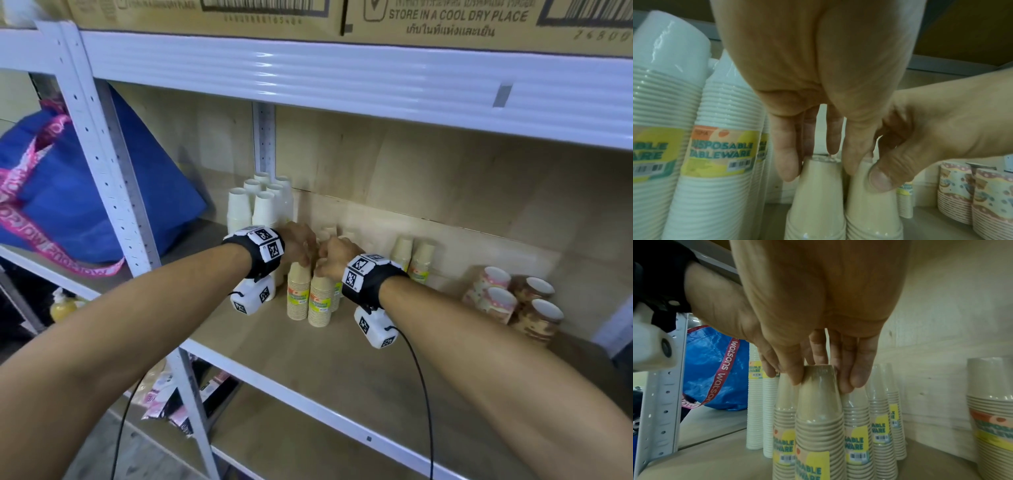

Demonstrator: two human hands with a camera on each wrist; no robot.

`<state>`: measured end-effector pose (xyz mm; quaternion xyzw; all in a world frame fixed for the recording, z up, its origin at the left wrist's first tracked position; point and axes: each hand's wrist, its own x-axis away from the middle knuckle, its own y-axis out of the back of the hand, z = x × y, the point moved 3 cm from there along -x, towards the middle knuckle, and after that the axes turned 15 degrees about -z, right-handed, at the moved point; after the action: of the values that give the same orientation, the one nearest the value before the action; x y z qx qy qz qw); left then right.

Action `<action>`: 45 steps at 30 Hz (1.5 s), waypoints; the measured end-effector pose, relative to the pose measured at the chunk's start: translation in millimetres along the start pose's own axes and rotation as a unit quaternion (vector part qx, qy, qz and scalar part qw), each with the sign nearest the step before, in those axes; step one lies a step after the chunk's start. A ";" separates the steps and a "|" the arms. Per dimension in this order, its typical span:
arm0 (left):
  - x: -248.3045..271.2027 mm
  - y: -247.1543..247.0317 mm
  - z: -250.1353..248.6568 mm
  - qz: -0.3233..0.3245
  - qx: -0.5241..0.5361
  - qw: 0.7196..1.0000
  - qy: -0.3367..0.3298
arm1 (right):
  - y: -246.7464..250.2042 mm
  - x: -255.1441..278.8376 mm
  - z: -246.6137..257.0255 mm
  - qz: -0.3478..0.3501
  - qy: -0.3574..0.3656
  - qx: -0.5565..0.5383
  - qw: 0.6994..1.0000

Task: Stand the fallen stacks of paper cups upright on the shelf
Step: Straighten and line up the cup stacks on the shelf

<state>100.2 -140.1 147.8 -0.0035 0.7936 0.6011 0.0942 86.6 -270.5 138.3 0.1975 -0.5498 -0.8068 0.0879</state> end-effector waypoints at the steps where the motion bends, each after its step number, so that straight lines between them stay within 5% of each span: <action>1: 0.2 -3.1 1.0 0.006 0.002 1.000 -0.002 | -1.4 0.1 0.2 0.000 0.002 0.003 1.000; 19: -0.8 -2.4 -11.1 0.050 0.032 0.998 -0.037 | 9.1 7.1 -6.0 0.010 -0.059 0.020 0.998; 29: -17.8 -7.0 -68.3 0.063 0.063 0.992 -0.088 | 42.0 21.5 -64.6 0.021 -0.137 0.045 0.989; 45: -74.6 -37.5 -147.6 -0.032 0.061 0.988 -0.135 | 79.9 28.0 -184.3 -0.054 -0.242 0.111 0.962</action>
<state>156.5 -299.4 161.8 0.0579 0.8081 0.5435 0.2197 131.7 -468.0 147.2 0.0340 -0.6291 -0.7682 -0.1142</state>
